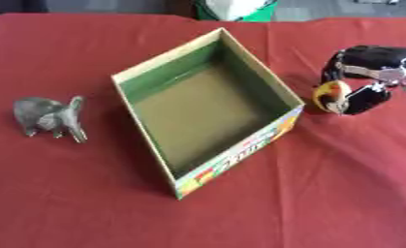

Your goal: Pick up objects on the table and place them in the box.

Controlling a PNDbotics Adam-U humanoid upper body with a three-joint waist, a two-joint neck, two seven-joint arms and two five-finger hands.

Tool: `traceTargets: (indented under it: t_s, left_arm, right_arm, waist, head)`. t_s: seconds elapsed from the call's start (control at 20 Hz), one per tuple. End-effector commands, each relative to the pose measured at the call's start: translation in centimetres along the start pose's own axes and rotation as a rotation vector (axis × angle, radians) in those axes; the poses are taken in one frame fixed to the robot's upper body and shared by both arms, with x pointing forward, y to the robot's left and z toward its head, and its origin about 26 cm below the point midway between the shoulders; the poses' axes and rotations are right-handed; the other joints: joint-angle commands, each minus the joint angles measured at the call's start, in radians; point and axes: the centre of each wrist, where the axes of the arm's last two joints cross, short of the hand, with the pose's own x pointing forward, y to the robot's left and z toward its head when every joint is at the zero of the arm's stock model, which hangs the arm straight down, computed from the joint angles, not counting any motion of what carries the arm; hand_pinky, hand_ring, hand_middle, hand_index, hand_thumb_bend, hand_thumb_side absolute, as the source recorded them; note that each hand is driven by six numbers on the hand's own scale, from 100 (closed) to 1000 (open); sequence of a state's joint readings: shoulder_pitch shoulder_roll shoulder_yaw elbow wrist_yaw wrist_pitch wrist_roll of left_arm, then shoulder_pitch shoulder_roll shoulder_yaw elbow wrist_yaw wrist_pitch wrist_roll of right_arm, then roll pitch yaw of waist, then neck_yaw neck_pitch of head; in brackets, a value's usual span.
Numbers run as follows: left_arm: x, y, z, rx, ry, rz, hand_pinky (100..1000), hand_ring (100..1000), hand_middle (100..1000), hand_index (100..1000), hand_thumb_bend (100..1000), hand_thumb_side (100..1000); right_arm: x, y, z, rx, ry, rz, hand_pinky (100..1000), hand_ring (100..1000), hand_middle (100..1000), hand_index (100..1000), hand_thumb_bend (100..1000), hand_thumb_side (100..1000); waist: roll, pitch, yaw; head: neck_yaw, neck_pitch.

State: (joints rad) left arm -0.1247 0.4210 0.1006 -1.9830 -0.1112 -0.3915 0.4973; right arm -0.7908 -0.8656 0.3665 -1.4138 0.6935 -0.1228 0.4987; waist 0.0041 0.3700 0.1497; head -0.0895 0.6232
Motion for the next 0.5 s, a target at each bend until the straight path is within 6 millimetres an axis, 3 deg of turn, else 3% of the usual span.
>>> traceTargets:
  t_s: [0.05,0.5]
  left_arm:
    - [0.5,0.1,-0.6,-0.007,-0.026,0.007,650,633,694,793,100,828]
    - [0.5,0.1,-0.6,-0.006,-0.026,0.01,649,633,695,793,100,827]
  right_arm:
    - [0.0,-1.8,1.0,-0.086,0.003,0.02,596,622,503,499,100,480]
    - [1.8,-3.7,2.1,-0.223,-0.026,0.034,562,588,441,424,100,443]
  waist:
    - [0.0,-0.02,-0.002]
    - [-0.002,-0.027,-0.009]
  head:
    - [0.003,-0.01]
    - [0.004,-0.009]
